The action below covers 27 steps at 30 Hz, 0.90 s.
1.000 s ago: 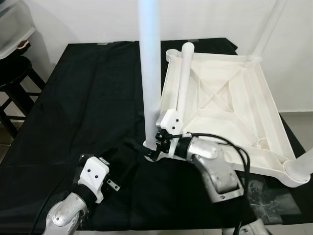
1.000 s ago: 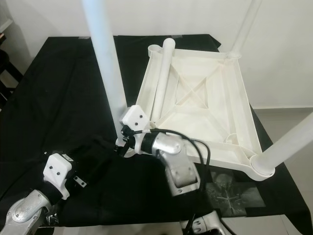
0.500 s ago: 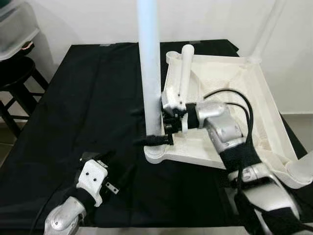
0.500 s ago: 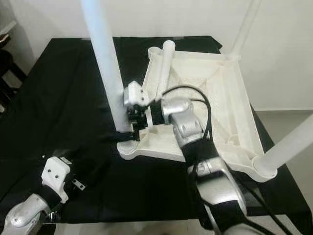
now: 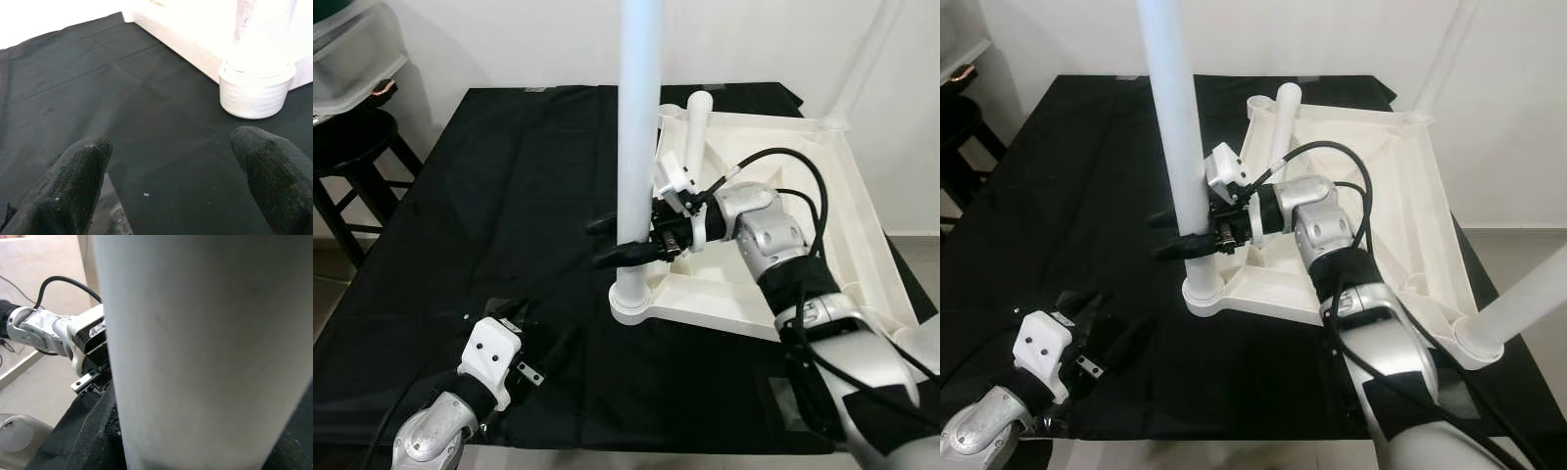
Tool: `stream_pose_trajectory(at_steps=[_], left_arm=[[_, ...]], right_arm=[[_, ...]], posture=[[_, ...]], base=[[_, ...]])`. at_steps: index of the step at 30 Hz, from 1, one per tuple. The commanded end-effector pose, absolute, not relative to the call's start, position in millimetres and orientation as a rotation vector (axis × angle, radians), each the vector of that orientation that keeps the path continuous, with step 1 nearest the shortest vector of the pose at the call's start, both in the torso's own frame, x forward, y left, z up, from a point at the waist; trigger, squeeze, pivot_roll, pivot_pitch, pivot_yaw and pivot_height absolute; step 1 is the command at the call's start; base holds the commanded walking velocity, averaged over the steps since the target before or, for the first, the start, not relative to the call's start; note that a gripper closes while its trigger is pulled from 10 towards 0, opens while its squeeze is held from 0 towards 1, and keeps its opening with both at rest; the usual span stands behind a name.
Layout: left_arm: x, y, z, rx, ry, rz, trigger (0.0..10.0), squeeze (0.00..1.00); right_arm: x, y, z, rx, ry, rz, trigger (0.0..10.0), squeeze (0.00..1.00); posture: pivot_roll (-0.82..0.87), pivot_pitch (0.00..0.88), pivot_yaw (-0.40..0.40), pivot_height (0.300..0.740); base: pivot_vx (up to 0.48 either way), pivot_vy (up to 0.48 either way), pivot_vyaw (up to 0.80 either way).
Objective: Building children table
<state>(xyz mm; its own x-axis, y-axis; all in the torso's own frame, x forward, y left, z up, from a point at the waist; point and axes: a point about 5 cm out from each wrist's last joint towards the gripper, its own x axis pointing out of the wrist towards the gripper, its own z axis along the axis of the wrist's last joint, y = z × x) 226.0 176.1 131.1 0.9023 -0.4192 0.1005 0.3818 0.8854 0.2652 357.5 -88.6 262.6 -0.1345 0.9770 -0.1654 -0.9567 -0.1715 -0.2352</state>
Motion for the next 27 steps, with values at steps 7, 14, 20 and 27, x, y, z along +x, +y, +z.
stream_pose_trajectory(at_steps=[7, 14, 20, 27], left_arm=[[222, 177, 126, 0.235, -0.123, -0.423, 10.0, 0.0], [217, 177, 124, 0.23, -0.109, -0.427, 10.0, 0.0], [222, 172, 121, 0.227, -0.101, -0.46, 10.0, 0.0], [224, 172, 123, 0.224, -0.114, -0.454, 10.0, 0.0]], right_arm=[[358, -92, 236, -0.378, -0.103, 1.463, 0.0, 0.0], [322, -78, 159, -0.16, 0.05, 0.814, 0.0, 0.0], [299, -70, 152, -0.177, 0.047, 0.658, 0.0, 0.0], [301, -48, 166, -0.157, 0.002, 0.78, 10.0, 0.13]], posture=[[0.06, 0.218, -0.014, 0.74], [0.04, 0.252, -0.001, 0.74], [0.0, 0.23, 0.006, 0.74], [0.01, 0.215, 0.009, 0.74]], base=[[0.0, 0.0, 0.0], [0.0, 0.0, 0.0], [0.0, 0.0, 0.0], [0.0, 0.0, 0.0]])
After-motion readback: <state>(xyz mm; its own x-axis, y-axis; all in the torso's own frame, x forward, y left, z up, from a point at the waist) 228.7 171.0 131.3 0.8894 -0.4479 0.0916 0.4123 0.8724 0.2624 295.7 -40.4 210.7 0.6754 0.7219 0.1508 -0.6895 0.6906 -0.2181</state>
